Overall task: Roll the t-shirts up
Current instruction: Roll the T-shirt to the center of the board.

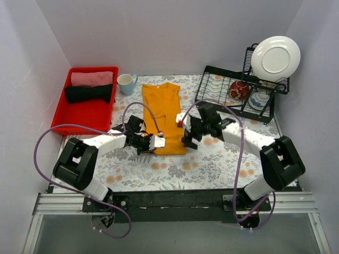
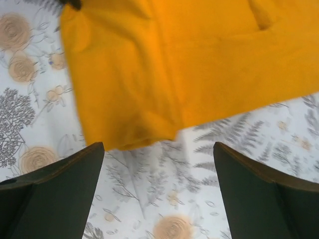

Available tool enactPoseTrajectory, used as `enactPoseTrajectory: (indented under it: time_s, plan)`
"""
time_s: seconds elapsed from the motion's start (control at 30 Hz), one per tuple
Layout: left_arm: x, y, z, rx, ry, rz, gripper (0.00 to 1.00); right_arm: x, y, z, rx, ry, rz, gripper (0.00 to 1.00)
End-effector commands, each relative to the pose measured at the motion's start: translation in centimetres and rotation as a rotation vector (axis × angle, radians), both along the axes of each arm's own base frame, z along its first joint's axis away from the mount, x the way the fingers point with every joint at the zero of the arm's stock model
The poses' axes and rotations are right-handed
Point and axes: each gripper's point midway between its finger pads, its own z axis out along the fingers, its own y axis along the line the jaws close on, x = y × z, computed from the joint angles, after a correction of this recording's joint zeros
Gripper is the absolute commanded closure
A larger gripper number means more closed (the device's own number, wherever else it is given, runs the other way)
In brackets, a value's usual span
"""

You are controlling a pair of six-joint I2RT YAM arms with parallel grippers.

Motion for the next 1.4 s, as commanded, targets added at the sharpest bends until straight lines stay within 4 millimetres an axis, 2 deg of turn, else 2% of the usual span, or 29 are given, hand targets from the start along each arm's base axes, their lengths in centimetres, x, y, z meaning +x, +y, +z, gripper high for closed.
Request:
enactPoseTrajectory:
  time_s: [0.0,0.03,0.1,0.13,0.23,0.4,0.63,0.7,0.77,0.8,0.87,0.9,0.93,0.97,1.0,1.03,1.1,1.13,1.2,1.23,1.27,1.3,1.33,1.37]
  plan:
    - [-2.5,-0.5,1.1,-0.034,0.329,0.119,1.0,-2.8,0.7,-1.1,0.007,-0.283,0.134,0.01]
    - [-1.7,-1.0,2.2,-0.065,0.355,0.142,1.0,-3.7,1.4,-1.0,0.013,-0.34,0.195,0.01]
    - [-2.5,-1.5,3.0,-0.111,0.5,0.191,1.0,-4.5,2.0,-0.2,0.038,-0.407,0.238,0.01]
    - [-2.0,-1.5,3.5,-0.134,0.53,0.216,1.0,-5.4,2.4,-0.7,0.037,-0.407,0.266,0.02]
    - [-1.9,-1.8,4.4,-0.168,0.617,0.239,1.0,-5.8,3.1,-1.0,0.037,-0.412,0.283,0.01]
    - [-1.3,-2.0,5.4,-0.227,0.681,0.271,1.0,-5.7,3.9,-1.2,0.046,-0.431,0.299,0.01]
    - [0.6,-1.5,6.4,-0.286,0.755,0.318,1.0,-6.0,4.9,-3.9,0.021,-0.399,0.337,0.01]
    - [0.7,-1.4,6.5,-0.288,0.759,0.314,1.0,-5.3,5.5,-3.8,0.035,-0.413,0.318,0.01]
    - [0.7,-1.3,6.5,-0.285,0.761,0.311,1.0,-4.3,5.7,-4.9,0.007,-0.397,0.267,0.04]
    - [0.6,-1.2,6.4,-0.284,0.757,0.306,1.0,-3.4,6.2,-4.5,0.016,-0.418,0.243,0.08]
    - [0.3,-0.7,6.2,-0.279,0.774,0.318,1.0,-2.0,6.2,-5.1,-0.002,-0.437,0.18,0.13]
    - [0.1,-0.5,6.0,-0.272,0.766,0.313,0.86,-1.4,6.6,-4.7,0.012,-0.464,0.171,0.3]
    - [0.0,-0.3,5.9,-0.266,0.758,0.312,0.76,-1.0,6.9,-5.1,-0.002,-0.459,0.174,0.46]
    - [-0.6,0.0,5.6,-0.256,0.75,0.31,0.7,-0.7,7.2,-5.0,-0.009,-0.469,0.19,0.59]
    - [-0.6,0.3,5.3,-0.242,0.716,0.307,0.56,-0.5,7.3,-5.0,-0.013,-0.462,0.19,0.72]
    - [-0.6,0.4,6.2,-0.254,0.65,0.296,0.47,-0.3,7.8,-4.7,-0.001,-0.446,0.204,0.75]
    - [-0.7,0.9,5.6,-0.254,0.55,0.288,0.42,-0.4,8.1,-4.5,0.012,-0.429,0.22,0.78]
    - [-0.6,1.1,6.6,-0.272,0.452,0.267,0.4,-0.8,8.4,-4.4,0.022,-0.417,0.243,0.78]
    - [-0.3,1.5,5.4,-0.25,0.32,0.269,0.39,-0.9,8.6,-4.3,0.025,-0.407,0.253,0.78]
    - [0.0,1.6,6.2,-0.26,0.235,0.259,0.37,-1.3,8.4,-5.0,0.01,-0.377,0.261,0.78]
    - [1.3,1.4,6.8,-0.283,0.123,0.251,0.36,-1.1,8.5,-4.8,0.011,-0.373,0.259,0.78]
    - [0.2,1.5,5.5,-0.266,0.099,0.241,0.36,-1.2,8.5,-5.0,0.004,-0.365,0.258,0.8]
    - [0.9,1.9,5.4,-0.249,0.03,0.265,0.35,-1.3,8.4,-5.3,-0.003,-0.352,0.26,0.8]
    - [1.9,1.6,6.9,-0.285,-0.086,0.246,0.35,-1.4,8.3,-5.5,-0.011,-0.339,0.263,0.8]
